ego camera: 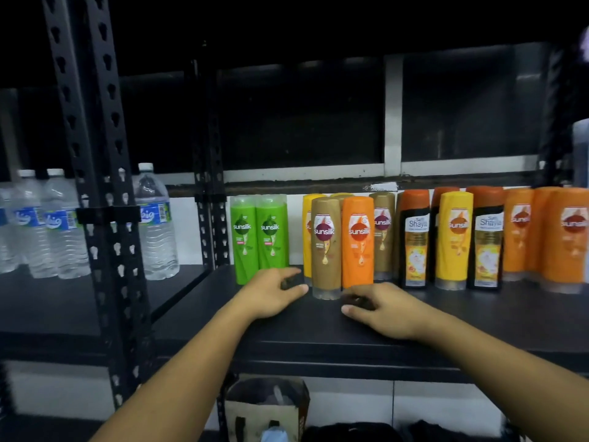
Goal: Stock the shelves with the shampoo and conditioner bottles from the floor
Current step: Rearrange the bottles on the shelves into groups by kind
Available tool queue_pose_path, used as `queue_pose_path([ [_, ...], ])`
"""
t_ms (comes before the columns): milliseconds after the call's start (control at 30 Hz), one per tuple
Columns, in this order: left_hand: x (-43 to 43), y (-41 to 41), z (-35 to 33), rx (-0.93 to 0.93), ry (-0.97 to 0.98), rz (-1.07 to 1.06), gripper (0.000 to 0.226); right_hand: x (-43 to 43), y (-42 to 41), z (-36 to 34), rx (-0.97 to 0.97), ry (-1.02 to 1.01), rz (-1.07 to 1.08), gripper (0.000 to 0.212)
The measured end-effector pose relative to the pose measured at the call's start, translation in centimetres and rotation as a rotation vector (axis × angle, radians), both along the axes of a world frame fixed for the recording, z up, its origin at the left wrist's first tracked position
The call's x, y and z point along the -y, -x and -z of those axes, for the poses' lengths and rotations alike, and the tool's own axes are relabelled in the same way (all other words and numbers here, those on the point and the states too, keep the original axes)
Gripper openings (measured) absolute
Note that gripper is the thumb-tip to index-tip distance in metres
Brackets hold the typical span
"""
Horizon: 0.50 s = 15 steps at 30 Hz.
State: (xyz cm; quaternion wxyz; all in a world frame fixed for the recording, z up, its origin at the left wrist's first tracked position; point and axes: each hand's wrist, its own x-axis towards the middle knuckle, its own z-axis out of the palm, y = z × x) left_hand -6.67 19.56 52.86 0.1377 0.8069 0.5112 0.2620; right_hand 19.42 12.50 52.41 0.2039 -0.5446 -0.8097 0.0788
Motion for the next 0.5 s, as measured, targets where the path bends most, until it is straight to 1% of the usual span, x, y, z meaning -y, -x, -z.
queue_pose_path([
  [133,-0.8,-4.6,-1.3,0.305,-0.052,0.021,0.065,-1.0,-1.5,-0.2,-0.402,-0.202,0.155,0.028],
  [200,-1.3,-5.9,-1.2,0.422,-0.068,0.016,0.067,-1.9,-1.5,-0.6,-0.595,-0.254,0.197,0.037],
  [267,-1.8,-6.8,-0.5,0.527,-0.09,0.025,0.064,-3.1,-1.5,-0.8,-0.733,-0.212,0.173,0.057],
  [333,-2.2,-7.6,0.5,0.57,-0.11,0.024,0.064,-4.3,-1.4,-0.5,-0.79,-0.158,0.119,0.077],
  [400,-2.5,-8.0,1.1,0.547,-0.128,0.025,0.065,-5.5,-1.4,0.0,-0.823,-0.145,0.084,0.089],
  [433,-2.6,-8.1,1.2,0.547,-0.128,0.032,0.066,-6.0,-1.4,0.2,-0.856,-0.14,0.071,0.092],
  [500,-3.1,-8.1,1.4,0.565,-0.114,0.043,0.066,-6.9,-1.5,-0.1,-0.958,-0.097,0.036,0.088],
])
